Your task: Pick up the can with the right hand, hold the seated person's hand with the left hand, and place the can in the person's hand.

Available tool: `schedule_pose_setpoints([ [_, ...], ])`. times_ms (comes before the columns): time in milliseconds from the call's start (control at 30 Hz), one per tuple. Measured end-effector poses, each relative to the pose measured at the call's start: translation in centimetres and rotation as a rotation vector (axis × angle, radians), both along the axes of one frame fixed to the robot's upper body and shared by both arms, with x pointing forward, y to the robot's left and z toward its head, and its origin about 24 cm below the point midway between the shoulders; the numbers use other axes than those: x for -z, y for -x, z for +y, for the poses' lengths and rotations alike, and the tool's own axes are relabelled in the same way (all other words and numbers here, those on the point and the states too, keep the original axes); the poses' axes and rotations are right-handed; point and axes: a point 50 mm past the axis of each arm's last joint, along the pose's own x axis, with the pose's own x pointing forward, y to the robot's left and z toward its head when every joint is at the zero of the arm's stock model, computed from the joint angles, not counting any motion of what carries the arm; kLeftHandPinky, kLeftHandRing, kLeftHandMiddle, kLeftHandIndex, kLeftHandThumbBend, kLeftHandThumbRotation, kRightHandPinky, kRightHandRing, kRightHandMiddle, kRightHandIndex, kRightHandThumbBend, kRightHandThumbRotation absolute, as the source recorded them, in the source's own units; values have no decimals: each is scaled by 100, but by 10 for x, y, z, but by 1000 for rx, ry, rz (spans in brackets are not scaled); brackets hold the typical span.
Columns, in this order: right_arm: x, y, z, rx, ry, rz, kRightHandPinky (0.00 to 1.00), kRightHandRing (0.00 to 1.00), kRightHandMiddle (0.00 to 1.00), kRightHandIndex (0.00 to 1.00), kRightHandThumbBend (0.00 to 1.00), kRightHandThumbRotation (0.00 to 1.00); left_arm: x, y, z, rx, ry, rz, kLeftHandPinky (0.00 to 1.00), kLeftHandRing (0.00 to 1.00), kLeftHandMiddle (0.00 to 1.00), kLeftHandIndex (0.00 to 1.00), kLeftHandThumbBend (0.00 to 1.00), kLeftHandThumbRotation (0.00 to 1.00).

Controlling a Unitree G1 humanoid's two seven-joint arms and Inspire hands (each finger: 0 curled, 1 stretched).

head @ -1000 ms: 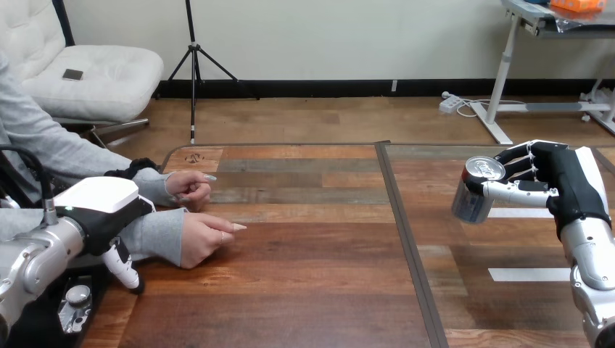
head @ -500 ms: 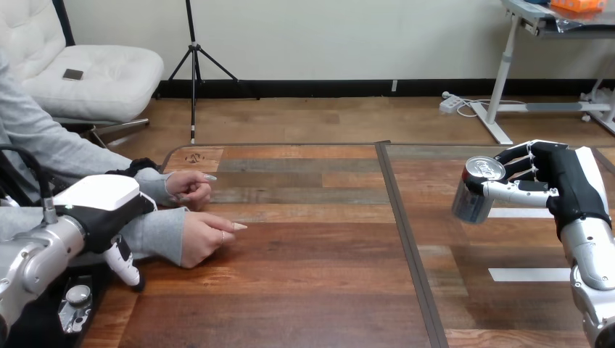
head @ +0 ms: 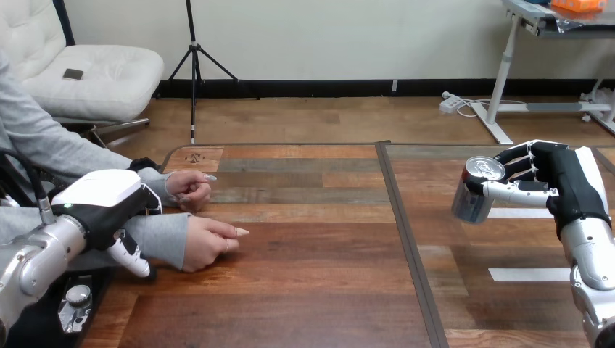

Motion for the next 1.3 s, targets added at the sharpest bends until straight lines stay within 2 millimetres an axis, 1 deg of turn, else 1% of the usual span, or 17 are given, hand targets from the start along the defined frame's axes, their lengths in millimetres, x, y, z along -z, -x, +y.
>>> schedule_pose_setpoints([
  [200,0,0,0,0,0,0,39,40,43,43,81,0,0,1,-1,3,21,-17,23,29,37,39,80,0],
  [500,0,0,0,0,0,0,37,40,44,43,81,0,1,1,-1,-2,52,-34,21,27,35,37,79,0],
  [600,0,0,0,0,2,0,34,38,44,43,82,0,1,1,-1,-3,61,-36,21,27,34,37,80,0],
  [700,0,0,0,0,5,1,33,37,44,43,82,0,1,1,-1,-2,67,-40,21,27,35,37,80,0],
  [1300,0,0,0,0,5,1,38,40,44,44,81,0,1,2,-1,-17,103,-48,21,27,34,37,81,0],
])
